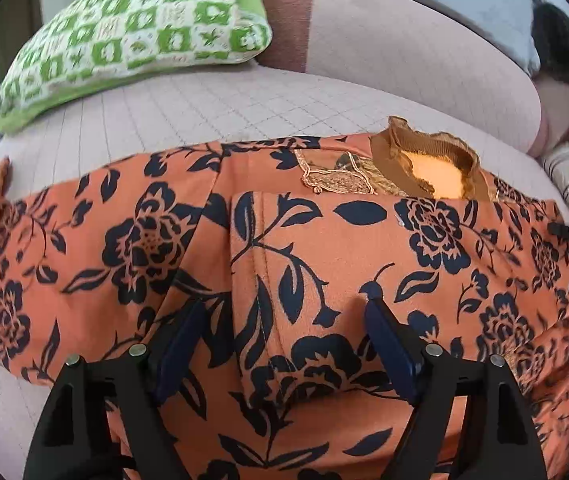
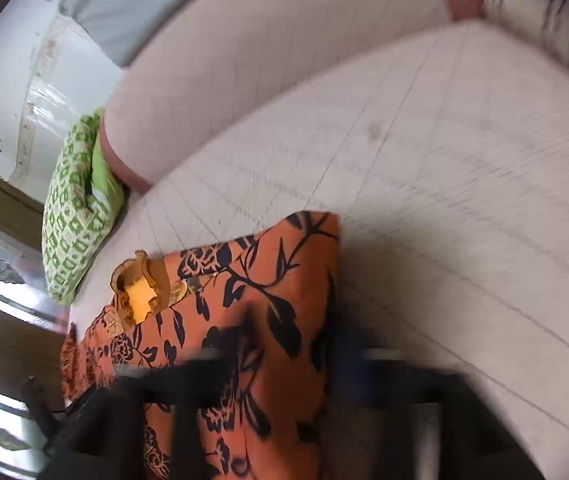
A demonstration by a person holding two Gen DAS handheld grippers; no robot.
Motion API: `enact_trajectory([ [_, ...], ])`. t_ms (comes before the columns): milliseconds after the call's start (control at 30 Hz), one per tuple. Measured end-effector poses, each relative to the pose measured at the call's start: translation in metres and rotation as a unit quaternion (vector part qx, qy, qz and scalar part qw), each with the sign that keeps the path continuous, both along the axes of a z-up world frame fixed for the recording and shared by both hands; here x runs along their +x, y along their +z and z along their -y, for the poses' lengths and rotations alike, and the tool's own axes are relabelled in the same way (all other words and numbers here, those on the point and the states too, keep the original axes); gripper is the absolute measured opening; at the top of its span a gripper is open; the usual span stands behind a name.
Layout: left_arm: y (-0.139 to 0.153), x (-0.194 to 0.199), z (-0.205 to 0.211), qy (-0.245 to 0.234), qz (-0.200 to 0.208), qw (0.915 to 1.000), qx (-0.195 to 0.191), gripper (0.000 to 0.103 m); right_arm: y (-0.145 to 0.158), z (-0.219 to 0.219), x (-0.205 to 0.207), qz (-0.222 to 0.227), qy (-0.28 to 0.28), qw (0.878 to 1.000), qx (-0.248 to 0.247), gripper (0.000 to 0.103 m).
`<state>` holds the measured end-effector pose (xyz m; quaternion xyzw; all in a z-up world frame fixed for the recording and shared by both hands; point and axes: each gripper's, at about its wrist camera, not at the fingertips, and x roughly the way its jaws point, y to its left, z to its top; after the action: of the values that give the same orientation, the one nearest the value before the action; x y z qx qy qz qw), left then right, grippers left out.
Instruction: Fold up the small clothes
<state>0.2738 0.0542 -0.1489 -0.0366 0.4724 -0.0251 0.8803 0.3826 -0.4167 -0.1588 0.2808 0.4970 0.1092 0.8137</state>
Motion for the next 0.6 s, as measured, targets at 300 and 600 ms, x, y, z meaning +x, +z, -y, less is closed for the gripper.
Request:
enact_trajectory([
  [300, 0.000, 0.015, 0.002, -0.003, 0.003, 0.9999, 0.016, 0.067, 0.005, 0.012, -0.010, 0.024, -0.049, 0.996, -0.068, 0.030],
  [600, 0.014, -0.001, -0.008, 0.005, 0.021, 0.9997, -0.012, 0.067, 0.058, -0.032, -0.089, 0.061, 0.059, 0.992, 0.089, 0.069],
])
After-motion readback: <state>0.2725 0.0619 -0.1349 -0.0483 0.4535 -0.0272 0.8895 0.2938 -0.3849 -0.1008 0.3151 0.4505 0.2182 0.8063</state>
